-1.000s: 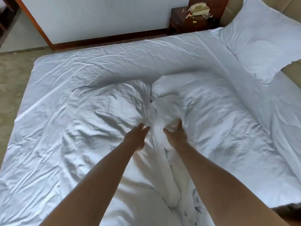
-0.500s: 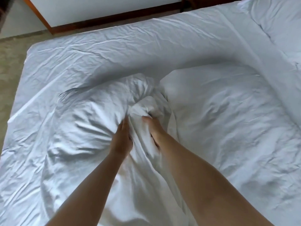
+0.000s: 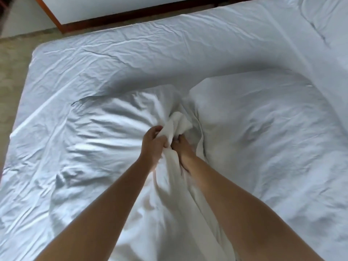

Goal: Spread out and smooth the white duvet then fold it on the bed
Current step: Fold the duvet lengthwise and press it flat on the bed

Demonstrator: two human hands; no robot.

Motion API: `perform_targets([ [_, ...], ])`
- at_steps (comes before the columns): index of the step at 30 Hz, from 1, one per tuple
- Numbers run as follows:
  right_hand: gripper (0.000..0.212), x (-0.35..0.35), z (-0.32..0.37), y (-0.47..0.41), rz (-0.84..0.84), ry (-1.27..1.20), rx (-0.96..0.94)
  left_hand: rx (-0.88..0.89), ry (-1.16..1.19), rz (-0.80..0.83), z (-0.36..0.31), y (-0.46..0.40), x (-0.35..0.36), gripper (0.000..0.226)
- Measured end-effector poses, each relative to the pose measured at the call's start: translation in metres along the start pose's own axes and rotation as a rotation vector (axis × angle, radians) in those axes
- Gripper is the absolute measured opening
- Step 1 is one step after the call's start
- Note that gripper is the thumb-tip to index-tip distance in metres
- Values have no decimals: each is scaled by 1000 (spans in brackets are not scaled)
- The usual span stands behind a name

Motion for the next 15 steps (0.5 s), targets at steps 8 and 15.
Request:
perform_targets([
  [8, 24, 3, 20, 13, 245, -202, 213, -5, 224, 162, -14, 16, -5, 40],
  [15, 42, -68, -29, -18, -618, 348, -348, -164, 19, 149, 31, 8, 16, 25],
])
Point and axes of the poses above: each hand's wrist, its own y-axis away from the middle knuckle, its own x-axis out of the palm, z = x × y, the point moved 1 cm from there along -y, towards the middle knuckle, and after that the axes turned 9 degrees about -z, right-handed, at the moved point
